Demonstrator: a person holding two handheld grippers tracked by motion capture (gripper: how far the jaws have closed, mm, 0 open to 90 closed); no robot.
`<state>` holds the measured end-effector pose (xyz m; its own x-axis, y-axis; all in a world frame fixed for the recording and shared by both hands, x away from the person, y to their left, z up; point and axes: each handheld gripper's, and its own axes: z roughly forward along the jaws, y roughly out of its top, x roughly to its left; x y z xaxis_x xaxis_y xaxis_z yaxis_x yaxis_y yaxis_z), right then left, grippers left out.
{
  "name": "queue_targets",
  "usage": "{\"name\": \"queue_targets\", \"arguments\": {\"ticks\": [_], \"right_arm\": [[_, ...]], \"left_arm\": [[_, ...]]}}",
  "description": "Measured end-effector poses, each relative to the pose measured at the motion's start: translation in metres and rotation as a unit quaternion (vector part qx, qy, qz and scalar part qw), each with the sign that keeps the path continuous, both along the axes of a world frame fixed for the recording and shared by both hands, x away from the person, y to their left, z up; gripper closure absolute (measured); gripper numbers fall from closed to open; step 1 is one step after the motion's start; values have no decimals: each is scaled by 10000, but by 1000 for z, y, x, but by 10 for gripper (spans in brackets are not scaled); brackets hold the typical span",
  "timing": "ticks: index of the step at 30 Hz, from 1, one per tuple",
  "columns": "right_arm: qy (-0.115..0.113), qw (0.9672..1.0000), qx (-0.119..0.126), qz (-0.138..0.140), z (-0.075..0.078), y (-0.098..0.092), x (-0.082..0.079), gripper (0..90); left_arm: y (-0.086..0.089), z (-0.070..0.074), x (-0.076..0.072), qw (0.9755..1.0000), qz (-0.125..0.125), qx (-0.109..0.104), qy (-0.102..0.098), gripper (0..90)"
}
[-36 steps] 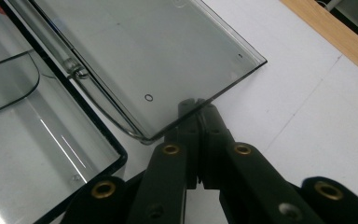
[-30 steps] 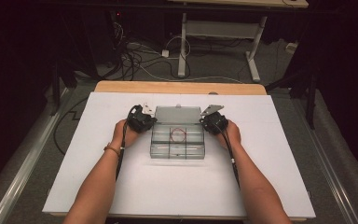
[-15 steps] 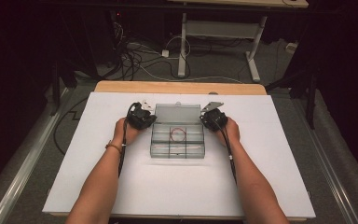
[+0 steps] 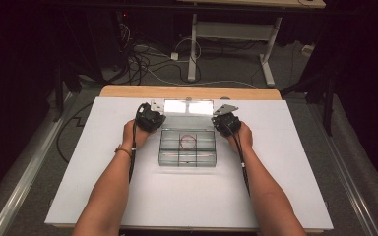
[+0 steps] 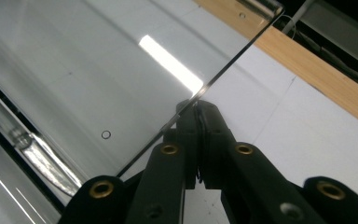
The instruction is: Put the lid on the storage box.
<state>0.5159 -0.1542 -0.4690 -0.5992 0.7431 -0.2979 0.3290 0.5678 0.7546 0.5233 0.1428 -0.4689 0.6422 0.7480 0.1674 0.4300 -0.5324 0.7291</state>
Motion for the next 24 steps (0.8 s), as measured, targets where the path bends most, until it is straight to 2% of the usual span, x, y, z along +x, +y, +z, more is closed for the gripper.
{"name": "queue_targets", "arguments": {"ticks": [3, 5, 9, 15, 20, 24], "right_arm": [[-60, 10000, 56, -32, 2, 0, -1, 891], [-106, 9999, 70, -52, 4, 0, -2, 891], [-234, 9994, 229, -70, 8, -2, -4, 891], [-376, 9987, 338, -120, 14, -3, -6, 891], [-451, 9979, 453, -122, 19, -3, -8, 891], [-531, 9976, 429, -149, 23, -2, -10, 891]], "left_arm": [[-1, 3, -1, 10000, 30, -21, -84, 850], [0, 5, -1, 9999, 24, -108, -79, 850], [0, 10, -1, 9998, 40, -149, -134, 849], [-1, 15, -2, 9996, 54, -125, -264, 849], [-1, 22, -4, 9991, 55, -197, -375, 850], [-2, 27, -6, 9988, 68, -171, -450, 849]]}}
